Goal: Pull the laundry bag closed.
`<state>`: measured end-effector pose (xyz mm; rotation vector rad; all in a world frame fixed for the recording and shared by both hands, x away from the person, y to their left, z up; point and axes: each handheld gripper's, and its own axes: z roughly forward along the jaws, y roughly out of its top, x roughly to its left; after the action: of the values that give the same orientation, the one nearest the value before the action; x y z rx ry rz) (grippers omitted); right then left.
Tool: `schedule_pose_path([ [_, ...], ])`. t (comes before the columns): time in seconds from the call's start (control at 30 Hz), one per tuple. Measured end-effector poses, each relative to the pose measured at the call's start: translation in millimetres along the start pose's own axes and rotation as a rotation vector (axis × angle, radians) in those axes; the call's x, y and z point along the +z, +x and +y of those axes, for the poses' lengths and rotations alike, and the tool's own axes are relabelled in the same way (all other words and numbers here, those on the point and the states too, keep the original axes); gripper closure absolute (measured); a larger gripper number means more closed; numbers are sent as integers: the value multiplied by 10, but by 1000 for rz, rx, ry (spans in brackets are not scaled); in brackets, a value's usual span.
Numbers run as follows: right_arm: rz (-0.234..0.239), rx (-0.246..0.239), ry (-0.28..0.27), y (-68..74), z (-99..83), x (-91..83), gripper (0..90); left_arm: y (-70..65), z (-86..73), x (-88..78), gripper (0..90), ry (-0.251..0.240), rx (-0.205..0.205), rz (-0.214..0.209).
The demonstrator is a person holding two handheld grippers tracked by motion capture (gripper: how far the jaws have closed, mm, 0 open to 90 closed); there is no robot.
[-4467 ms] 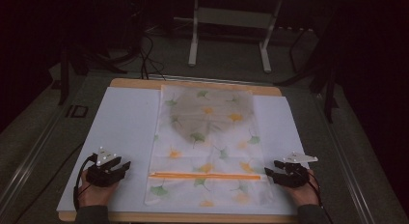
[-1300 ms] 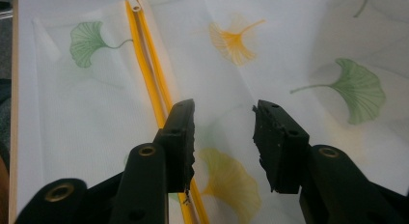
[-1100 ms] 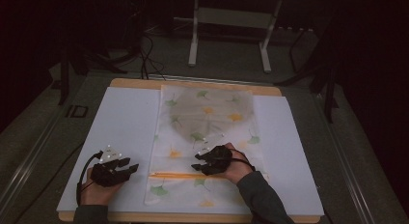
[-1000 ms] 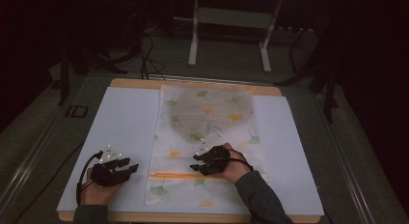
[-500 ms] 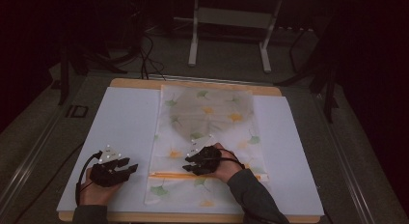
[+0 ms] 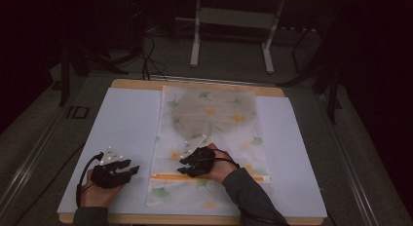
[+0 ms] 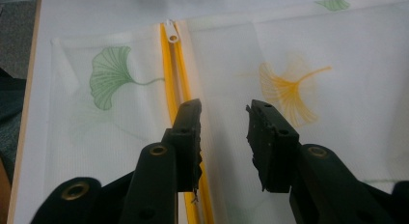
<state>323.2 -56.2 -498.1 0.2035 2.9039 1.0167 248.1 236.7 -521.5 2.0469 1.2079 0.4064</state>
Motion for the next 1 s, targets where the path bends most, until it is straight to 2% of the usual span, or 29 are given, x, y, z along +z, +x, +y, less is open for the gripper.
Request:
schedule_pose_path([
  [0.63,34,-27,11,62,159,184,642,3,-1,-23,551,-3,3,0],
  [1.0,59,-48,16,122,243,316,676,5,-3,-31,551,-1,4,2],
])
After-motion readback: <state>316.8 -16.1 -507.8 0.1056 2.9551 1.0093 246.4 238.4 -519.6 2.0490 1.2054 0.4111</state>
